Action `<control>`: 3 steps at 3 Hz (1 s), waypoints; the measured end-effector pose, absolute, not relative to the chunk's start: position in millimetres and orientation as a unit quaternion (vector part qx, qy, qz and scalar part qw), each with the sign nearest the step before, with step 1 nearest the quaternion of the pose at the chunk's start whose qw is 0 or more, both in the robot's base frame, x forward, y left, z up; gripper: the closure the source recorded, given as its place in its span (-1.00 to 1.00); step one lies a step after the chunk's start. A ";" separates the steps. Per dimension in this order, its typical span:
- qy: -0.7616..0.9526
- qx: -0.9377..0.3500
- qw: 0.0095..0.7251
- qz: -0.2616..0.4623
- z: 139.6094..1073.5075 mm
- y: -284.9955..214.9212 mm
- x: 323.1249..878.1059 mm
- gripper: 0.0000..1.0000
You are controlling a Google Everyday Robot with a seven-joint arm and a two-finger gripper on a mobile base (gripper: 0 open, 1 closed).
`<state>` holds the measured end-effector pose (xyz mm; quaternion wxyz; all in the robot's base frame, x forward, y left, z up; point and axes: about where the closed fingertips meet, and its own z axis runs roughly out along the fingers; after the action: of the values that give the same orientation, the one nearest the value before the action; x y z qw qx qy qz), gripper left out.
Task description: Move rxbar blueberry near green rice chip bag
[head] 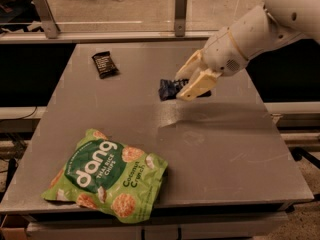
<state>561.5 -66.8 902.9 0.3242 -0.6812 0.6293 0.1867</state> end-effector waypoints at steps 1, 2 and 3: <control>0.605 -0.702 0.307 0.218 884.7 -34.8 535.4 1.00; 0.584 -0.719 0.292 0.238 875.2 -11.1 517.9 0.66; 0.569 -0.731 0.280 0.253 868.6 5.1 504.7 0.20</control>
Offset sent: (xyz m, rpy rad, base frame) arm -0.0636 0.0800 -0.0377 0.0160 0.0964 0.2329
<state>504.7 5.1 868.6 0.2800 -0.7311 0.5686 0.2525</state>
